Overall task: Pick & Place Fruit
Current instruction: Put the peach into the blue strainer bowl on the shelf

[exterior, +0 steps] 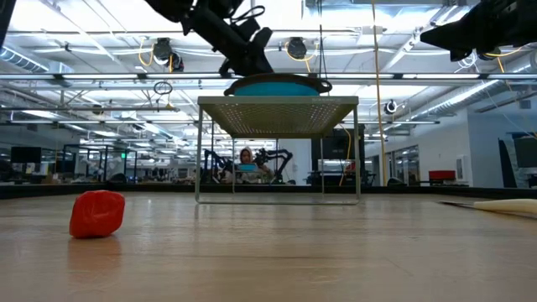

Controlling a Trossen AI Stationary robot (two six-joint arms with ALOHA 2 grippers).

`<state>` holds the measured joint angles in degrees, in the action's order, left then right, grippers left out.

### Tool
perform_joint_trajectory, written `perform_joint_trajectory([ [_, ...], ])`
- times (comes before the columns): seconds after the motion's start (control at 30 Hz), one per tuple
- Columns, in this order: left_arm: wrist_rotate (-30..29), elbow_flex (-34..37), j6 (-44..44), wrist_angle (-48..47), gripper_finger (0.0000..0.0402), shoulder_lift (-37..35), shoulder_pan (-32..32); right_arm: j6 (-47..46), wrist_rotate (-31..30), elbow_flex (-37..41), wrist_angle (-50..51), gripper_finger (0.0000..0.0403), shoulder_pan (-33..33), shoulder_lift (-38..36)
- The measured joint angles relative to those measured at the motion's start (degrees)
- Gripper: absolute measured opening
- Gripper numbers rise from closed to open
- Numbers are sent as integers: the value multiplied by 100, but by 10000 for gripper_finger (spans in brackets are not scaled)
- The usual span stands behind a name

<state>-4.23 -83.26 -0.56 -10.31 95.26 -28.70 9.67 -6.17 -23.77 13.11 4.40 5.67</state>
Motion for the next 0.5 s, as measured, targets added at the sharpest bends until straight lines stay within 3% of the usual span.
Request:
perform_joint_trajectory([
  [0.5,-129,0,-164,-241,125,103,-26,0,0,0,3,0,0,0],
])
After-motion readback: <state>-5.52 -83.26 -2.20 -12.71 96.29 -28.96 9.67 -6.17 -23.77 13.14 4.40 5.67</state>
